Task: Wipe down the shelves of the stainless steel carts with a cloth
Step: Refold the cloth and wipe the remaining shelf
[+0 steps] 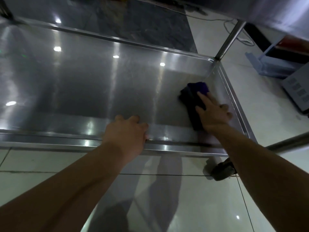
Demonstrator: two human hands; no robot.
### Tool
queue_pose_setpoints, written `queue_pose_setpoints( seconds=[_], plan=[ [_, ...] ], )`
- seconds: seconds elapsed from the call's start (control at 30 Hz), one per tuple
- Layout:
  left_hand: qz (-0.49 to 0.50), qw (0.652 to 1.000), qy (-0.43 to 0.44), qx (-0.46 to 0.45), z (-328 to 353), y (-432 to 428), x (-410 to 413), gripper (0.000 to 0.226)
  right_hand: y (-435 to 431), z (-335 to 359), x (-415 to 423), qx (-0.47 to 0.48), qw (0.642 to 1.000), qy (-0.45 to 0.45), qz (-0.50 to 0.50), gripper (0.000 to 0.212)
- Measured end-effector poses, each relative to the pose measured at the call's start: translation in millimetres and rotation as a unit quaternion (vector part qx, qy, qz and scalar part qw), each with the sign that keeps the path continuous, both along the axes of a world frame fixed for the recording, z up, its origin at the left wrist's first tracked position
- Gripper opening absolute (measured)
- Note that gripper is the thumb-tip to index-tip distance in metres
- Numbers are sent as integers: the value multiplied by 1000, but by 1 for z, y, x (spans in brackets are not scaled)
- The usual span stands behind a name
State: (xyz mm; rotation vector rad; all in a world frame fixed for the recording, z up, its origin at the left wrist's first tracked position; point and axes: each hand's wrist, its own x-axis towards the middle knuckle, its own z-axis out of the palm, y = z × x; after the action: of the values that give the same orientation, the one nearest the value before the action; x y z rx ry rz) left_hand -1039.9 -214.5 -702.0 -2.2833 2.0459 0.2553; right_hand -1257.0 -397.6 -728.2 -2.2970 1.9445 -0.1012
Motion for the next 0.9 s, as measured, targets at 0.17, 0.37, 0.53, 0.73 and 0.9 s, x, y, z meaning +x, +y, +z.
queue_pose_setpoints(
  seconds=[0.17,0.37,0.53,0.73,0.9],
  plan=[
    [17,1000,10,15,2,0,-2,33,-19,10,48,63,991,-25,-117,54],
    [34,999,11,4,1,7,-4,34,21,1,52,-11,972,14,233,52],
    [55,998,-15,0,3,0,-14,40,-10,6,-10,33,996,-8,-84,53],
    [25,1000,-5,-8,-7,-10,-36,56,46,5,0,35,995,17,94,55],
    [-70,997,7,21,-19,-10,-38,41,62,6,-62,-7,991,37,131,52]
  ],
)
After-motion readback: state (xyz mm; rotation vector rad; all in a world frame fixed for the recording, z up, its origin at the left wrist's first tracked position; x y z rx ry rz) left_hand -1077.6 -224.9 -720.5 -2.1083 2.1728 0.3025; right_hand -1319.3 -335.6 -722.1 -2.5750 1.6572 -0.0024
